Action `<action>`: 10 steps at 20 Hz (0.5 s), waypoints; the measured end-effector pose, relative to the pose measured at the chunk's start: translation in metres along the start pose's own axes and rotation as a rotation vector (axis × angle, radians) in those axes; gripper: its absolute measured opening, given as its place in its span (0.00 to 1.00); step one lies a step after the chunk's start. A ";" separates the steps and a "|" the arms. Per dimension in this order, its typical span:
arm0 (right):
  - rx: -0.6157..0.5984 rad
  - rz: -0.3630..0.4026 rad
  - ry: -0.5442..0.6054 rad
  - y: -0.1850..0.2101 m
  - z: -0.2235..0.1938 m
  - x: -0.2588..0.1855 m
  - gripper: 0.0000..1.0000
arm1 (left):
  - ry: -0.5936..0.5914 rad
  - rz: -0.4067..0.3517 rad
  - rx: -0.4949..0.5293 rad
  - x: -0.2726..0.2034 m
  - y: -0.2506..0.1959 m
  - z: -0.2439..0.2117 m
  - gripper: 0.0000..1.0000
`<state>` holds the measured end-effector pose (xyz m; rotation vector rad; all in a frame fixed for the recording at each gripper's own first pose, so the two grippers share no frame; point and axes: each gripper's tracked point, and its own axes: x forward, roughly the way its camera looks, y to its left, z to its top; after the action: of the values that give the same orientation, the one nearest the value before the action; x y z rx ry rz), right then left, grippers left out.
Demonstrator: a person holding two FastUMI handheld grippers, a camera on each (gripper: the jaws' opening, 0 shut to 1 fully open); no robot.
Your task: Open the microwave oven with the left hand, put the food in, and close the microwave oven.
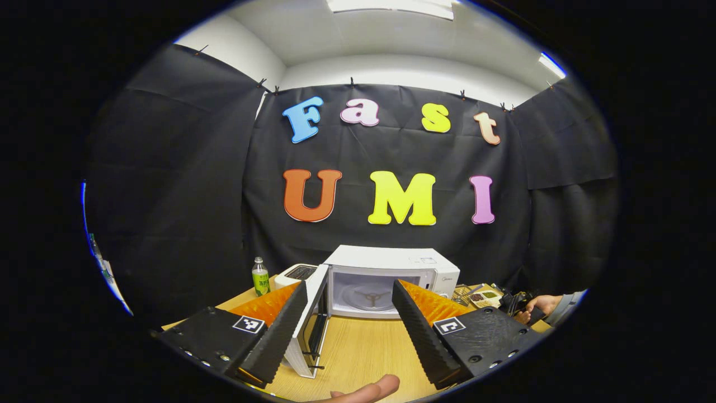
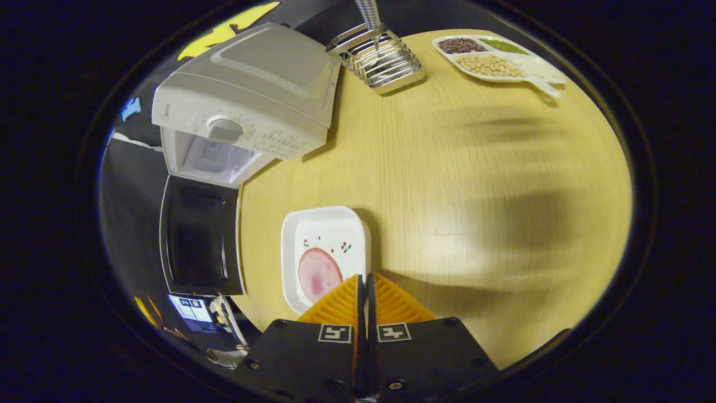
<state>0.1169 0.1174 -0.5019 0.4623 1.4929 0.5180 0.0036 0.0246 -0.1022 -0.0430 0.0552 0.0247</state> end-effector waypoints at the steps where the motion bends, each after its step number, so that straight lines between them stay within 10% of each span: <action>1: 0.024 0.016 -0.026 0.003 0.001 -0.001 0.04 | -0.006 -0.007 -0.004 -0.002 0.002 0.001 0.94; 10: 0.217 0.158 -0.225 0.086 -0.026 -0.011 0.04 | -0.017 -0.030 -0.043 -0.008 0.031 -0.011 0.94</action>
<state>0.0878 0.1794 -0.4435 0.7880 1.3065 0.4137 -0.0061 0.0547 -0.1144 -0.0864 0.0366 -0.0042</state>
